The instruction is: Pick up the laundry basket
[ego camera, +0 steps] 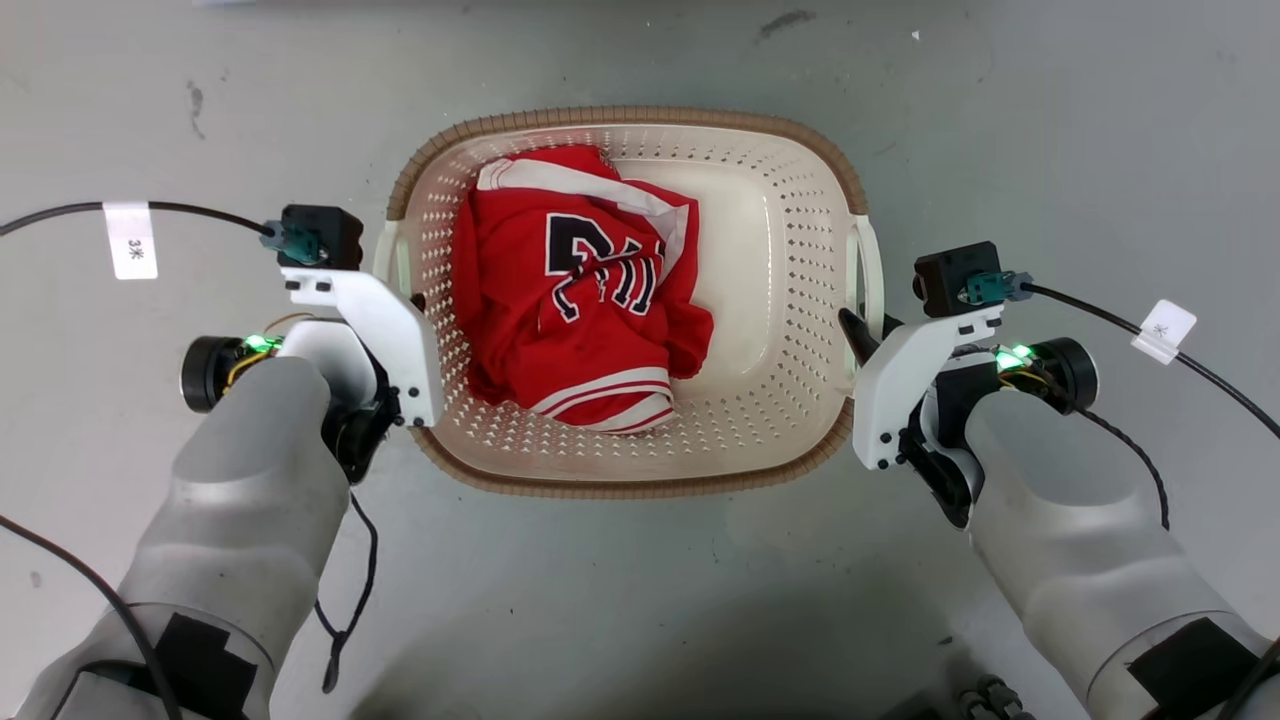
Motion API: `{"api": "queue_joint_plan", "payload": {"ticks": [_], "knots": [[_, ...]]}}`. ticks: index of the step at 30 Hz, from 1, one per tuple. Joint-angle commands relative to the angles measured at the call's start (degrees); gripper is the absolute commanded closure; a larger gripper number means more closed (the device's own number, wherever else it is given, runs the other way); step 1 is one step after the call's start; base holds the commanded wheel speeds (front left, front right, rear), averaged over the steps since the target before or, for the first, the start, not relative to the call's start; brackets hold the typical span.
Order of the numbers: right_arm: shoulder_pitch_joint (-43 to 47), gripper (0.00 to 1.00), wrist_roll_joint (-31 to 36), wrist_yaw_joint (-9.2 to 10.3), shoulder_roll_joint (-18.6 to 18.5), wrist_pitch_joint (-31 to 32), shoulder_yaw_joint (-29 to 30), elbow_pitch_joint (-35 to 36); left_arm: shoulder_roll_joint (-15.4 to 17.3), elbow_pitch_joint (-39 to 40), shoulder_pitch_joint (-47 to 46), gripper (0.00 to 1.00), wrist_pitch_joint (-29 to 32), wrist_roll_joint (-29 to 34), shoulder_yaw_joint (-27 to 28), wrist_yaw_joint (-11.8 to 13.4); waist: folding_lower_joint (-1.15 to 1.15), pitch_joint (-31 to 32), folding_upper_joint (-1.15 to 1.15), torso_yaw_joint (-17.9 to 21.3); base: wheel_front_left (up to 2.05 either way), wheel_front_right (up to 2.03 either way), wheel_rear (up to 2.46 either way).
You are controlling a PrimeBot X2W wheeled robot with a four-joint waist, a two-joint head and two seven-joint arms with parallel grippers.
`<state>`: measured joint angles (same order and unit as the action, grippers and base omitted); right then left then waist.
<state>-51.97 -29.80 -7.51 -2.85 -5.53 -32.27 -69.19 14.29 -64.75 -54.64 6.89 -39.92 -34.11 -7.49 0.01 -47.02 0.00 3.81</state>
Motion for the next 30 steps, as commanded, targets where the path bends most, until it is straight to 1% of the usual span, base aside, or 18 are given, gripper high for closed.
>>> {"api": "queue_joint_plan", "payload": {"ticks": [1, 5, 10, 12, 13, 17, 21, 22, 23, 30], "knots": [[-0.4, 1.0, -0.5, 0.03, 0.0, 0.5, -0.9, -0.4, -0.6, 0.5, 0.5, 1.0, 0.1, -1.2, -0.8, 0.1, -0.01, 0.8, 0.0, -0.2, 0.0, 0.0, 0.0], [0.6, 1.0, -1.8, 0.03, 0.1, 2.7, -2.1, -1.1, -1.1, 0.3, 1.7, 1.0, 1.2, -3.7, -2.4, 0.0, -0.01, 2.9, 0.0, -0.5, 0.0, 0.0, 0.0], [1.7, 1.0, -4.4, 0.02, 0.1, 8.9, -3.6, -1.7, -1.5, -0.3, 3.1, 1.0, 4.0, -7.2, -3.8, 0.0, -0.01, 7.0, 0.0, -0.6, 0.0, 0.0, 0.0], [2.0, 1.0, -5.3, 0.02, 0.1, 11.8, -4.3, -1.8, -1.5, -0.6, 3.8, 1.0, 6.0, -8.7, -4.3, -0.1, -0.01, 8.9, 0.0, -0.6, 0.0, 0.0, 0.0], [2.4, 1.0, -6.5, 0.02, 0.1, 14.4, -4.8, -1.9, -1.4, -0.9, 4.3, 1.0, 8.0, -10.1, -4.7, -0.1, -0.01, 11.1, 0.0, -0.6, 0.0, 0.0, 0.0], [2.7, 1.0, -8.5, 0.02, 0.1, 19.1, -5.5, -2.1, -1.5, -1.5, 5.3, 1.0, 11.9, -12.4, -5.6, -0.1, -0.01, 15.8, 0.0, -0.7, 0.0, 0.0, 0.0], [2.6, 1.0, -10.2, 0.02, 0.1, 23.5, -6.0, -2.4, -1.7, -2.2, 5.5, 1.0, 15.5, -14.2, -6.2, -0.1, -0.01, 20.2, 0.0, -1.1, 0.0, 0.0, 0.0], [2.7, 1.0, -10.8, 0.02, 0.1, 24.8, -6.1, -2.3, -1.7, -2.4, 5.3, 1.0, 16.1, -14.4, -6.3, -0.1, -0.01, 21.2, 0.0, -1.3, 0.0, 0.0, 0.0], [2.7, 1.0, -10.8, 0.02, 0.1, 24.8, -6.1, -2.3, -1.7, -2.4, 5.3, 1.0, 16.1, -14.4, -6.3, -0.1, -0.01, 21.2, 0.0, -1.3, 0.0, 0.0, 0.0], [2.9, 1.0, -13.9, 0.01, 0.1, 32.6, -6.5, -2.6, -2.2, -4.3, 4.6, 1.0, 20.5, -16.2, -6.9, -0.1, -0.01, 27.7, 0.0, -1.8, 0.0, 0.0, 0.0]]}}
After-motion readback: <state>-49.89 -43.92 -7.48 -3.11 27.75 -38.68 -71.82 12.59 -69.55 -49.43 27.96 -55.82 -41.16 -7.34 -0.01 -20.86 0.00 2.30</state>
